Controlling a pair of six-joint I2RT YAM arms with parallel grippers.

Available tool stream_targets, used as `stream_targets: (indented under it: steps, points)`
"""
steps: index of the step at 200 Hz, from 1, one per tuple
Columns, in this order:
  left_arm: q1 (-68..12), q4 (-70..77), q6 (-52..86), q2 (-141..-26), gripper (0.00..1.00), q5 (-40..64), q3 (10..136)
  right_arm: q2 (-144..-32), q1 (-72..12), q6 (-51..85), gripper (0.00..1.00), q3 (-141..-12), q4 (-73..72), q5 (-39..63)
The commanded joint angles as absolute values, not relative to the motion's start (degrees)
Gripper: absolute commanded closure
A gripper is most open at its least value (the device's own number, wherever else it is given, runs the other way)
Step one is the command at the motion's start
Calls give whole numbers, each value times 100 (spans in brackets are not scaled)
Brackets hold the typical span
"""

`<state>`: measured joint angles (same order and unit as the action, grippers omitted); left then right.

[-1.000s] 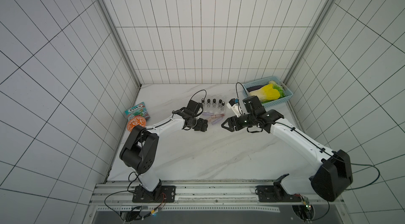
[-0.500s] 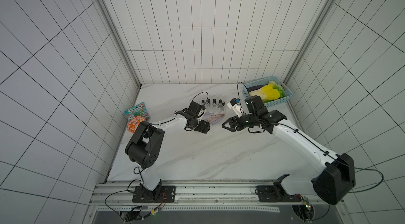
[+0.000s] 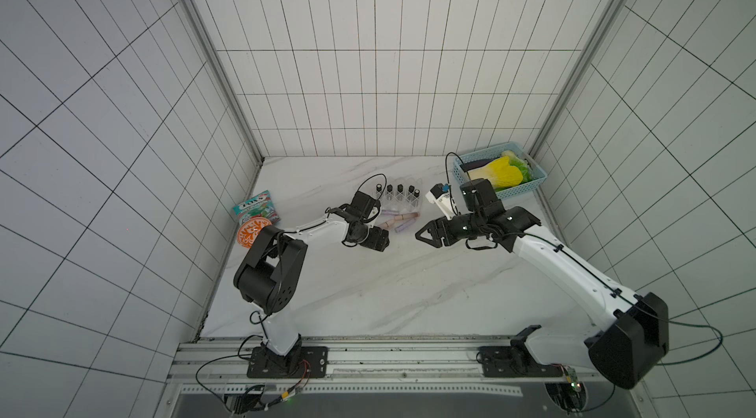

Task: Arrange the lipsticks in the organizer
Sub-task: Pick up the lipstick at the center of the board.

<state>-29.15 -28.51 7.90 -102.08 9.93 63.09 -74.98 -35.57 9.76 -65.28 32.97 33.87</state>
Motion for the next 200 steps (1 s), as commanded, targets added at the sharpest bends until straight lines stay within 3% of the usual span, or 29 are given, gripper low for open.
stream_targets:
  steps: [1, 57, 132, 166, 188, 200]
  points:
    - [-2968, -2828, 721, -10314, 10, 1031, 6329, -7356, -3520, 984, 37, -6390, 3391, 3503]
    - [-3224, -3068, 895, -10124, 12, 932, 6204, -7354, -3516, 984, 38, -6402, 3393, 3535]
    - [-3229, -3155, 1020, -10203, 30, 684, 6106, -7299, -3516, 989, 39, -6408, 3419, 3603]
    - [-3217, -2989, 928, -10329, 50, 726, 6220, -7269, -3516, 1011, 40, -6438, 3419, 3686]
    - [-3225, -2988, 896, -10436, 58, 799, 6270, -7227, -3516, 1020, 40, -6451, 3443, 3704]
    - [-3221, -2988, 896, -10450, 69, 830, 6245, -7201, -3516, 1011, 40, -6467, 3469, 3697]
